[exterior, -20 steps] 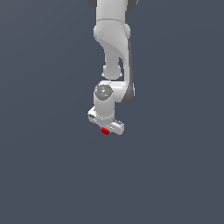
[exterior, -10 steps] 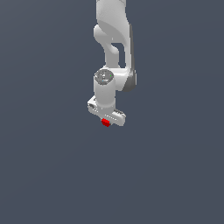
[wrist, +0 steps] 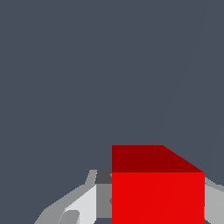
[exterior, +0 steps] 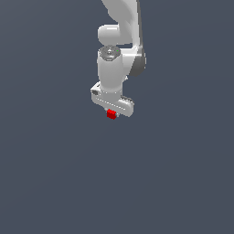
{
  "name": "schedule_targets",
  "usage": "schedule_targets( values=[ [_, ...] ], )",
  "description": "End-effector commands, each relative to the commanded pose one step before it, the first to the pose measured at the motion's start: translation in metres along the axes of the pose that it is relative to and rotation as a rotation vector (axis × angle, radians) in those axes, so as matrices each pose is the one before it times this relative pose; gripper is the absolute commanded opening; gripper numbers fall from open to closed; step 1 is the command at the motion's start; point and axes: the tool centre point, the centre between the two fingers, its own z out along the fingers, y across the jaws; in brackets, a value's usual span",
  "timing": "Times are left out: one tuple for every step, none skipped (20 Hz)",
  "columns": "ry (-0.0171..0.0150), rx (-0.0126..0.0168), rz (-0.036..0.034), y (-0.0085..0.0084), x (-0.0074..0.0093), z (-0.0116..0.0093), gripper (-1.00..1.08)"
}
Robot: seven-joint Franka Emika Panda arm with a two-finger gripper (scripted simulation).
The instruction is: Pick up the red cube and move it to a goal position.
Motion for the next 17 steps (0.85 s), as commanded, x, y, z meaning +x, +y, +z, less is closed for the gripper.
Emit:
schedule_targets(
  values=[
    [-0.00022, -0.00026, 0.00021, 0.00188, -0.00585, -0.01571, -1.0],
    [0.0, 0.0, 0.0, 0.0005, -0.00179, -0.00532, -1.0],
    [0.0, 0.0, 0.0, 0.00046, -0.00164, -0.00491, -1.0],
    [0.00017, -0.00054, 0.00039, 0.0005, -0.00143, -0.00444, -1.0],
    [0.0, 0.0, 0.0, 0.00038, -0.00133, -0.00404, -1.0],
    [0.0, 0.0, 0.0, 0.00033, -0.00118, -0.0036, -1.0],
    [0.0, 0.0, 0.0, 0.00029, -0.00102, -0.00314, -1.0],
    [0.0, 0.0, 0.0, 0.00023, -0.00085, -0.00269, -1.0],
    [0.0, 0.0, 0.0, 0.00018, -0.00068, -0.00223, -1.0],
    [0.0, 0.0, 0.0, 0.00012, -0.00051, -0.00177, -1.0],
    [0.0, 0.0, 0.0, 0.00006, -0.00034, -0.00132, -1.0],
    [0.0, 0.0, 0.0, -0.00001, -0.00016, -0.00086, -1.0],
    [0.0, 0.0, 0.0, -0.00007, 0.00001, -0.0004, -1.0],
    [0.0, 0.0, 0.0, -0.00014, 0.00019, 0.00007, -1.0],
    [0.0, 0.0, 0.0, -0.00019, 0.00035, 0.00051, -1.0],
    [0.0, 0.0, 0.0, -0.00014, 0.00028, 0.00051, -1.0],
    [0.0, 0.0, 0.0, -0.00005, 0.0001, 0.00019, -1.0]
  ],
)
